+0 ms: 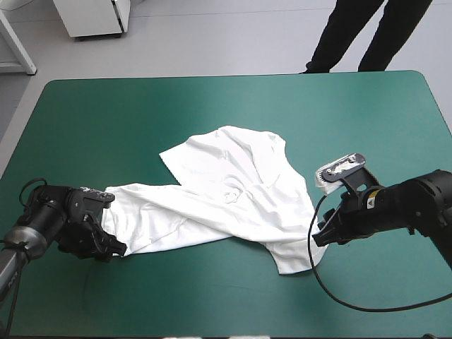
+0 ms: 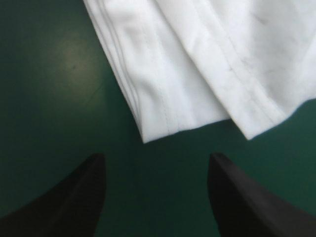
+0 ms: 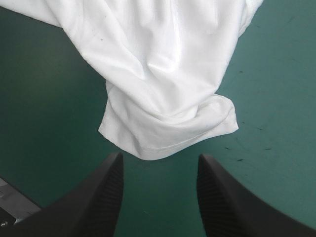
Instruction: Fold the cloth
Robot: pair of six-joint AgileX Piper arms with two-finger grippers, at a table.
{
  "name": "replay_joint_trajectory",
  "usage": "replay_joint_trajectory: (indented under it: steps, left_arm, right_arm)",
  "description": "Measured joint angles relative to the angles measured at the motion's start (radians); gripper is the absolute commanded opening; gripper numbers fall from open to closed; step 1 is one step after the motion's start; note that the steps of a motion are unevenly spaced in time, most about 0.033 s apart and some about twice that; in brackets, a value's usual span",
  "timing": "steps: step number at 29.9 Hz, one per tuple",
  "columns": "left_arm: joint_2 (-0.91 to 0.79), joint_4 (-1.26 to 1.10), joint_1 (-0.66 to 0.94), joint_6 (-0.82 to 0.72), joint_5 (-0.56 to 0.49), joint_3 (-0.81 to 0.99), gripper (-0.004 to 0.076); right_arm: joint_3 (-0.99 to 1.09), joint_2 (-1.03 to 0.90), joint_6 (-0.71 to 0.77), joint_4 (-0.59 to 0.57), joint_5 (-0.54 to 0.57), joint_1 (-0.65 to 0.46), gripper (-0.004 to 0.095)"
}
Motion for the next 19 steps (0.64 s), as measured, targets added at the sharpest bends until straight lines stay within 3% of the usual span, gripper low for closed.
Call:
replay_joint_trajectory:
  steps: [9,12,19]
  left_arm:
    - [0.069,-0.051,0.039,0.018,-0.094,0.007,0.0433]
    - [0.091,-0.059,0.039,0.019,-0.117,0.007,0.0371]
    - [0.121,-0.106,0.039,0.027,-0.132,0.006,0.0112]
  right_arm:
    - [0.000,0.000,0.000,0.008,0.000,0.000,0.0449]
    - [0.000,0.000,0.000,0.008,0.000,0.000,0.0446]
    - [0.000,0.000,0.000,0.001,0.000,0.000,0.0446]
